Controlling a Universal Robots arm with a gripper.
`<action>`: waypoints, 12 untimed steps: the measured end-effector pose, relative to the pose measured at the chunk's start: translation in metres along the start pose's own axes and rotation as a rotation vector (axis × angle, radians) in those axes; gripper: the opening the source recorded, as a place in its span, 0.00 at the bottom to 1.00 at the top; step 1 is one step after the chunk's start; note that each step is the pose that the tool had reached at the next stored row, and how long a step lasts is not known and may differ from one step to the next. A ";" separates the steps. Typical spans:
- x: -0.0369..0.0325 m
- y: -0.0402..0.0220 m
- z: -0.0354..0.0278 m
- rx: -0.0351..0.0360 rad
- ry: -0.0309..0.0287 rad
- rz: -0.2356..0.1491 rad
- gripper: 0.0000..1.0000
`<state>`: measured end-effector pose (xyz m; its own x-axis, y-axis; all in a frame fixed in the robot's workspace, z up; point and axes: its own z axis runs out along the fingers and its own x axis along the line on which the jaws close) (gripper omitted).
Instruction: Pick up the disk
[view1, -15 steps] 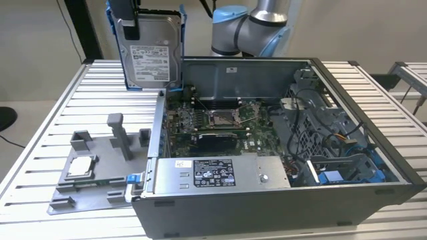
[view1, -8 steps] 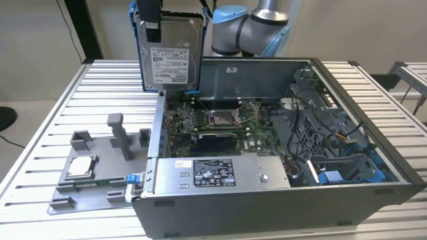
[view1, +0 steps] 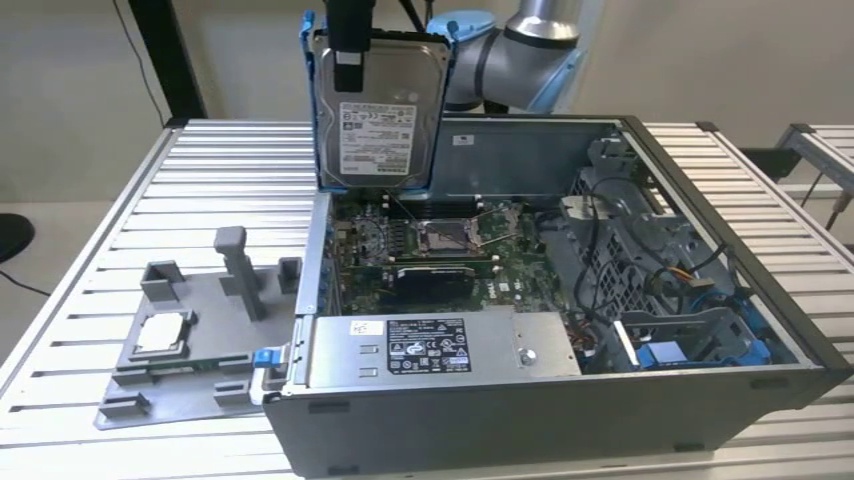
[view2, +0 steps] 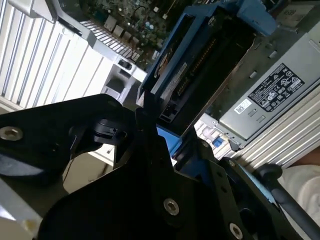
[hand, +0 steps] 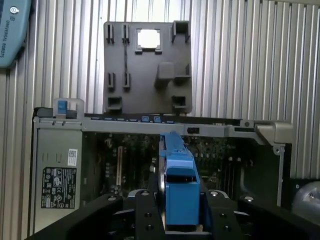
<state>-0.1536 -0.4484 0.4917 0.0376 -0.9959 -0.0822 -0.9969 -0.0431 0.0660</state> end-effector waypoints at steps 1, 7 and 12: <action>0.0030 -0.0015 -0.0003 0.0005 -0.0001 0.000 0.00; 0.0183 -0.0054 -0.0011 0.0231 0.0009 -0.002 0.00; 0.0236 -0.0101 -0.0016 0.0284 0.0016 -0.002 0.00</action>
<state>-0.1425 -0.4716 0.4907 0.0400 -0.9959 -0.0807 -0.9984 -0.0431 0.0375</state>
